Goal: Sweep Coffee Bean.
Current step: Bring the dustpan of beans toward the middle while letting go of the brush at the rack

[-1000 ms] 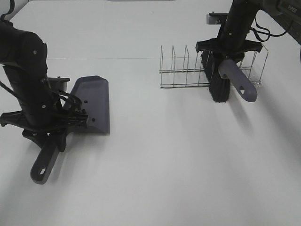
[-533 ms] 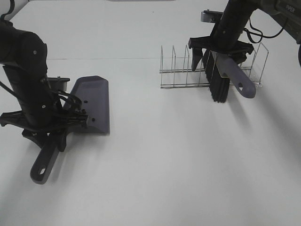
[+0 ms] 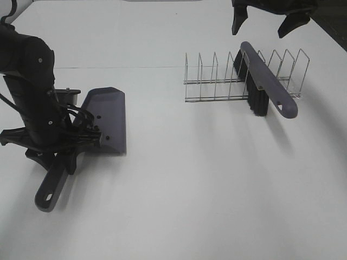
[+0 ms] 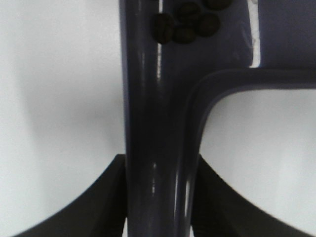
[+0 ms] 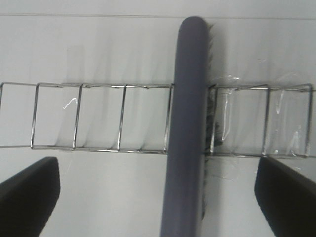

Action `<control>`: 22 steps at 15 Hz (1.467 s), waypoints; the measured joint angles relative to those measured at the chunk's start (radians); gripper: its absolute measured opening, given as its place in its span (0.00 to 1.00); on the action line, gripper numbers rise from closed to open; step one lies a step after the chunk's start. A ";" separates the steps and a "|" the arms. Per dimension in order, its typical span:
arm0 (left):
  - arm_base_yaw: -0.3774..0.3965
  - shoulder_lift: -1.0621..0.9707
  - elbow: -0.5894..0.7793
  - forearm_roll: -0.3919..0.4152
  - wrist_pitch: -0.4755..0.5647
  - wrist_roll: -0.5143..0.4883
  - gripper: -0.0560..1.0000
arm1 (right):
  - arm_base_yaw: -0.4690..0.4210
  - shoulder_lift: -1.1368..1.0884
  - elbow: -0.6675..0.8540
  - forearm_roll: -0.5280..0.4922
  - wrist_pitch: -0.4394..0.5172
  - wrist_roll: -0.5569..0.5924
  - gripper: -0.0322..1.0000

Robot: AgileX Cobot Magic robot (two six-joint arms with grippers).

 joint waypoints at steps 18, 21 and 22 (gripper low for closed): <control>0.000 0.000 0.000 0.000 0.000 0.000 0.36 | 0.000 -1.058 1.382 -0.025 -0.350 -0.071 0.94; 0.000 0.000 0.000 0.000 0.000 0.000 0.36 | 0.000 -1.211 1.503 -0.025 -0.369 -0.079 0.94; 0.000 0.000 0.000 0.000 0.000 0.000 0.36 | 0.000 -1.235 1.515 -0.024 -0.369 -0.079 0.94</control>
